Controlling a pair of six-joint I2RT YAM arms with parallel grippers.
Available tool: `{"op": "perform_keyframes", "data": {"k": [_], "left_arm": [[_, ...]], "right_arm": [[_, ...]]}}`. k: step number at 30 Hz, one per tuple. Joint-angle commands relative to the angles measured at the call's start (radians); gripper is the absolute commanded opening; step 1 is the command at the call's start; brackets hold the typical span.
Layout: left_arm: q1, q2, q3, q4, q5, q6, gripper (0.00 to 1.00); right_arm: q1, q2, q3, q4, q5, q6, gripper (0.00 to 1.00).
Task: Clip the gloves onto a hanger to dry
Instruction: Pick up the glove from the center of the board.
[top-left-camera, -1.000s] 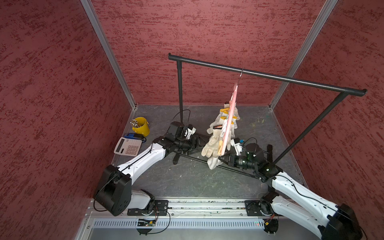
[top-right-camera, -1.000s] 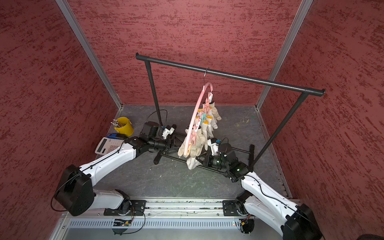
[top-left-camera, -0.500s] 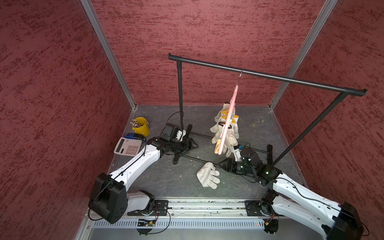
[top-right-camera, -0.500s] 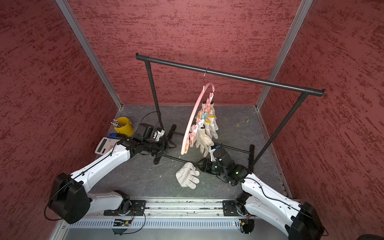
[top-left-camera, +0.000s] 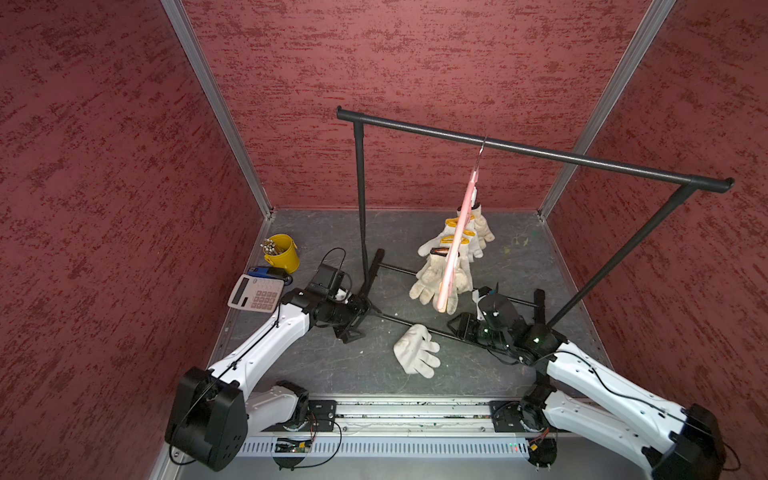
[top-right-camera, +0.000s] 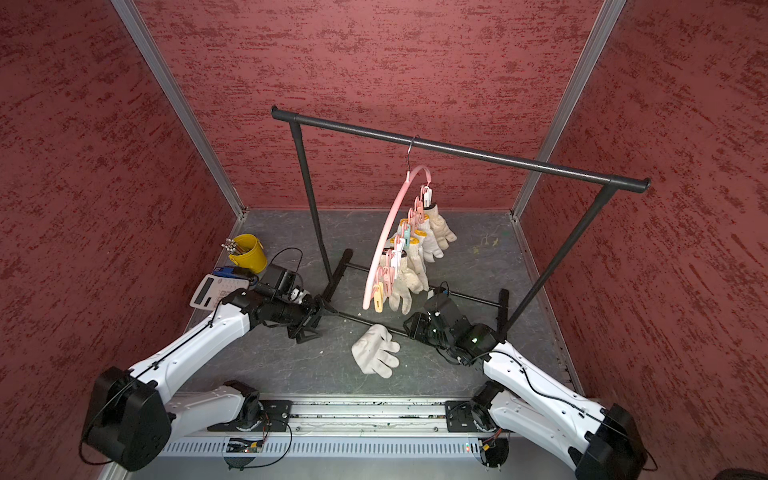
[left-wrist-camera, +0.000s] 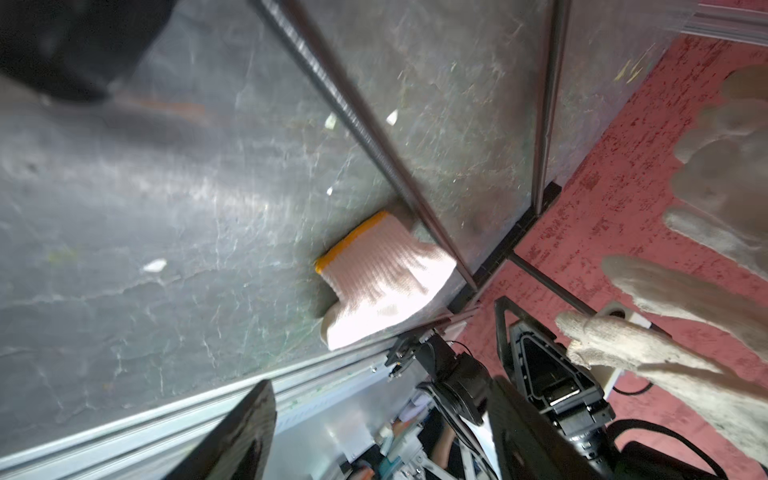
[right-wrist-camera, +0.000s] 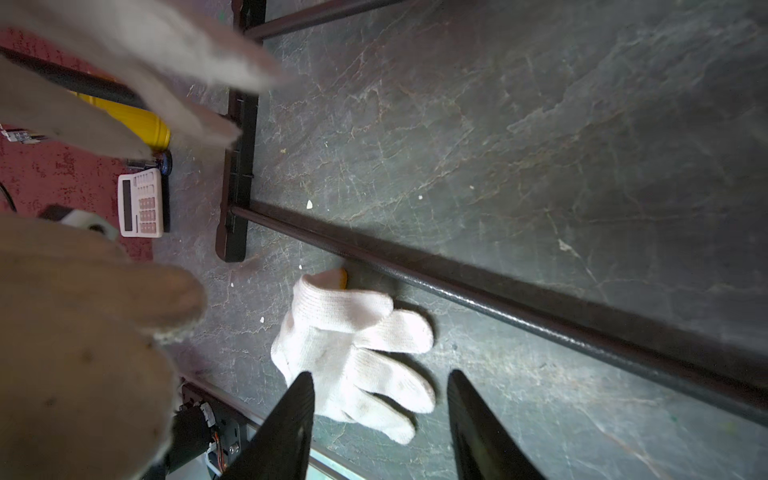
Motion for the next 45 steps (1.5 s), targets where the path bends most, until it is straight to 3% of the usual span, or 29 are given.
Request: {"op": "perform_keyframes", "data": {"k": [1,4,7,13,21,27,30,33,35,39,42,45], "left_arm": [[-0.065,-0.183,-0.177,0.177,0.004,-0.564,0.78],[-0.186,-0.319,-0.276,0.2,-0.194,-0.83,0.75],[-0.287,-0.31,-0.306,0.215,-0.291,-0.927,0.75],[-0.421,-0.098,-0.29,0.404,-0.415,-1.014,0.75],[-0.455,0.221,-0.244,0.724,-0.432,-1.025,0.71],[-0.455,0.319,-0.223,0.831,-0.432,-1.027,0.67],[-0.455,0.338,-0.222,0.858,-0.429,-1.024,0.59],[-0.457,0.355,-0.229,0.899,-0.424,-1.02,0.35],[-0.457,0.365,-0.229,0.92,-0.416,-1.011,0.2],[-0.447,0.36,-0.206,0.917,-0.401,-0.93,0.02],[-0.41,0.32,-0.143,0.805,-0.37,-0.762,0.0],[-0.349,0.26,-0.043,0.622,-0.35,-0.472,0.0]], "right_arm": [[0.003,-0.002,0.02,0.032,0.06,-0.03,0.53],[0.003,-0.037,-0.007,0.068,0.074,-0.011,0.53],[0.003,-0.077,-0.027,0.087,0.084,-0.008,0.53],[0.003,-0.063,0.014,0.036,0.09,-0.085,0.53],[0.003,-0.083,0.031,-0.005,0.084,-0.125,0.54],[0.002,-0.086,0.031,-0.027,0.082,-0.145,0.54],[0.003,-0.072,0.037,-0.028,0.084,-0.151,0.54],[0.003,-0.06,0.044,-0.026,0.088,-0.152,0.54],[0.003,-0.052,0.05,-0.028,0.092,-0.151,0.55],[0.003,-0.053,0.059,-0.045,0.107,-0.147,0.55],[0.003,-0.068,0.069,-0.068,0.124,-0.14,0.55],[0.003,-0.097,0.079,-0.087,0.134,-0.14,0.55]]}}
